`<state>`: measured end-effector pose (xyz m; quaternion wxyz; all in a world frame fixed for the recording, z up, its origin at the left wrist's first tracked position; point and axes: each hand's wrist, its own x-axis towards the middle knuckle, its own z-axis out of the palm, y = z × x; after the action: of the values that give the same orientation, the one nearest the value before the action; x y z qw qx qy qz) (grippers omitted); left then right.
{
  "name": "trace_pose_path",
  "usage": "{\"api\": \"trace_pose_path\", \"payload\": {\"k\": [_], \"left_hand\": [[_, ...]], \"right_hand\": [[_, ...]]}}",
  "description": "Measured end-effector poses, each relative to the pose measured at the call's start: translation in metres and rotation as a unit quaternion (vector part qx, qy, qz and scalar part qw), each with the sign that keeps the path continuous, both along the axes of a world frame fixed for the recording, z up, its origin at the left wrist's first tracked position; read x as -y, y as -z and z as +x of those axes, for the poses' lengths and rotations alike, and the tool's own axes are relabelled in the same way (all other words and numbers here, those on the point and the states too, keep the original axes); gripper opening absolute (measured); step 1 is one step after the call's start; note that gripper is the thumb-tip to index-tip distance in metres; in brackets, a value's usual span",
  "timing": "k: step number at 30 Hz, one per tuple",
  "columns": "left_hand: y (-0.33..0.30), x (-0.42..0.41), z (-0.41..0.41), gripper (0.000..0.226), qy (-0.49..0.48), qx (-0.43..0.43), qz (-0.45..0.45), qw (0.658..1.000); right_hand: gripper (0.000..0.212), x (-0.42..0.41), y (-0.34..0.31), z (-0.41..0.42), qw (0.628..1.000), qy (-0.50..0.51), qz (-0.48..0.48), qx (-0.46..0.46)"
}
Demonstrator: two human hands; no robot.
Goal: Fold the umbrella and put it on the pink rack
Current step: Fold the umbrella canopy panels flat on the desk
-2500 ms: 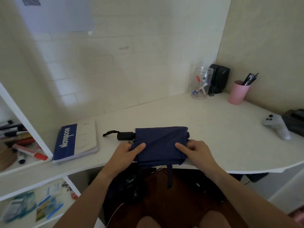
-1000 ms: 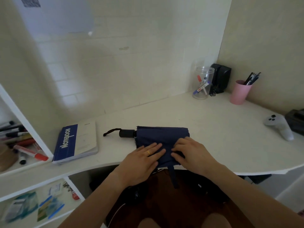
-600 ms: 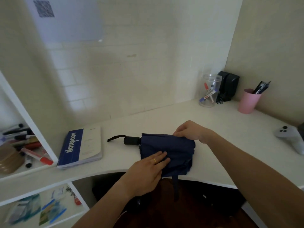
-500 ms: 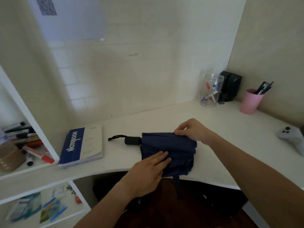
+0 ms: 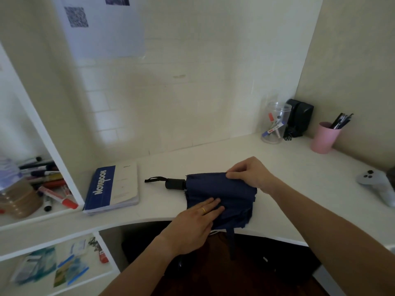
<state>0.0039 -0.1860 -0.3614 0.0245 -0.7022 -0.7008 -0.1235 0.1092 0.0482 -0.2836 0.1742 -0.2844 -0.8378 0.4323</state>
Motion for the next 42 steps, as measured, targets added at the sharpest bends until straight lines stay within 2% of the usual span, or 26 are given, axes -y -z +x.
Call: {"api": "trace_pose_path", "payload": {"k": [4,6,8,10,14,16,18,20,24,26,28,31,33,35,38,42], "left_hand": [[0.003,-0.001,-0.004,0.054,0.003,0.013,-0.004,1.0],[0.005,-0.003,-0.006,0.054,0.007,0.015,-0.011,1.0],[0.005,-0.005,-0.006,0.053,0.004,0.017,-0.013,1.0],[0.003,-0.006,-0.006,0.053,0.001,0.018,-0.013,1.0],[-0.001,-0.004,-0.005,0.052,-0.004,0.034,-0.022,0.999],[-0.01,-0.006,-0.004,0.049,-0.017,0.078,-0.026,0.996],[-0.021,-0.011,-0.003,0.043,-0.042,0.125,-0.03,0.991],[-0.026,-0.019,-0.003,0.044,-0.062,0.104,-0.019,0.993],[-0.016,-0.031,0.006,0.053,-0.044,-0.12,-0.02,0.992],[-0.009,-0.03,0.008,0.052,-0.041,-0.158,-0.006,0.987],[-0.005,-0.027,0.005,0.053,-0.046,-0.128,0.005,0.991],[0.004,-0.019,0.002,0.055,-0.049,-0.072,-0.026,0.996],[0.006,-0.016,0.005,0.056,-0.05,-0.051,-0.048,0.996],[0.005,-0.015,0.007,0.056,-0.053,-0.045,-0.062,0.996],[0.0,-0.016,0.005,0.055,-0.057,-0.046,-0.073,0.995],[-0.008,-0.007,0.004,0.053,-0.061,-0.018,-0.06,0.996]], "right_hand": [[0.007,0.015,0.008,0.01,0.989,-0.005,-0.038,-0.141],[0.007,0.017,0.016,0.015,0.981,0.0,-0.07,-0.179],[0.007,0.015,0.019,0.018,0.987,-0.015,-0.097,-0.124],[0.011,0.005,0.015,0.018,0.996,-0.063,-0.061,0.005],[0.063,-0.006,-0.002,0.01,0.974,-0.145,0.003,0.176],[0.066,-0.006,-0.004,0.006,0.954,-0.181,0.115,0.211],[0.056,-0.004,-0.002,0.004,0.938,-0.19,0.188,0.219],[0.049,-0.004,0.0,0.003,0.935,-0.183,0.204,0.226],[0.048,-0.004,0.001,-0.005,0.923,-0.179,0.229,0.251],[0.047,-0.004,0.003,-0.007,0.921,-0.173,0.237,0.257],[0.047,-0.003,0.007,-0.007,0.916,-0.168,0.253,0.261],[0.052,-0.004,0.012,-0.007,0.917,-0.171,0.258,0.251],[0.062,-0.009,0.013,-0.001,0.944,-0.175,0.185,0.211],[0.061,-0.016,0.015,0.009,0.966,-0.169,0.101,0.165],[0.054,-0.023,0.023,0.021,0.968,-0.174,0.112,0.144],[0.057,-0.021,0.037,0.03,0.972,-0.142,0.142,0.119]]}}
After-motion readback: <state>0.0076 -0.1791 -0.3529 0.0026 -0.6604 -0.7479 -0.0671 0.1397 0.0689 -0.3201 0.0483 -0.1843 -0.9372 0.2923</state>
